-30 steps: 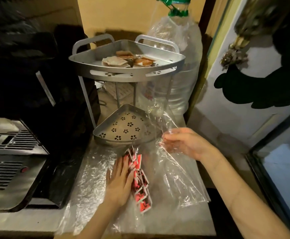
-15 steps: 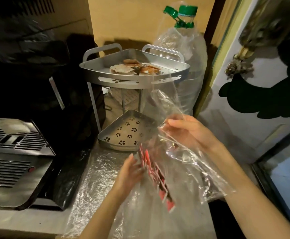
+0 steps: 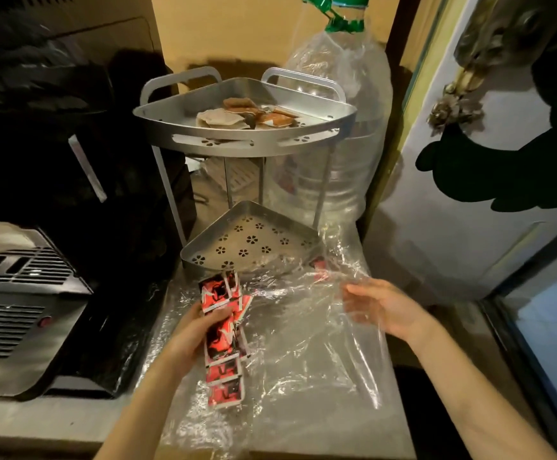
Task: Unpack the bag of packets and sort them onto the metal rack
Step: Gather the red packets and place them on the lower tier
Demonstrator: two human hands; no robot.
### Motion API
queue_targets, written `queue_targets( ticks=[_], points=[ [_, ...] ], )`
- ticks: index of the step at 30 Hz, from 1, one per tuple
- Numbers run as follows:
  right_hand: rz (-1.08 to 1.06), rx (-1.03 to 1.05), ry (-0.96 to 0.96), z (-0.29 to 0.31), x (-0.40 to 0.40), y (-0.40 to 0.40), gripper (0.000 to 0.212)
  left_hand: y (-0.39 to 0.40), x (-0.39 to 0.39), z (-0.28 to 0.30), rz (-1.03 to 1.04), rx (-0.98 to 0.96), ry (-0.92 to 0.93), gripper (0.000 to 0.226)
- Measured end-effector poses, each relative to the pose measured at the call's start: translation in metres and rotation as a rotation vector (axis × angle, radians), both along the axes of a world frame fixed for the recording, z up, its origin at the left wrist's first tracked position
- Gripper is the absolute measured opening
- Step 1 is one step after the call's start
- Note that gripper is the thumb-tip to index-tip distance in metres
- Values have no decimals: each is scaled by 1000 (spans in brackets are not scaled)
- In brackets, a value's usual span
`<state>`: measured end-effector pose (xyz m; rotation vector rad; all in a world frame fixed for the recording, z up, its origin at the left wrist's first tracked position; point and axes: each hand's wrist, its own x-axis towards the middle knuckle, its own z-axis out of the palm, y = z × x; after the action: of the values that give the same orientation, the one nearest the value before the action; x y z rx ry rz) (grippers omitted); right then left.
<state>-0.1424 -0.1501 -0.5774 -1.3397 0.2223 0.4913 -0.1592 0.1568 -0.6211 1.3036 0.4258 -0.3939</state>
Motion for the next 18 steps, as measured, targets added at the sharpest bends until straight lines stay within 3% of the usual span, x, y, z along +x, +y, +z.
queue_targets(
  ticks=[4,7,13,15,18],
  points=[
    [3,-44,82,-30,-3,-1,17,-7,-3,5,12,287,-41,41],
    [20,-106,70,-43,-6,4,11,-14,0,-1,-9,579,-100,46],
    [52,-383,41,-61,-10,7,16,-26,-2,-13,-12,908,-196,57],
    [64,-514,32,-62,-10,6,25,-27,-2,-20,-27,1110,-286,63],
    [36,-575,19,-57,-8,5,42,-46,-8,-24,-94,1282,-565,49]
  ],
)
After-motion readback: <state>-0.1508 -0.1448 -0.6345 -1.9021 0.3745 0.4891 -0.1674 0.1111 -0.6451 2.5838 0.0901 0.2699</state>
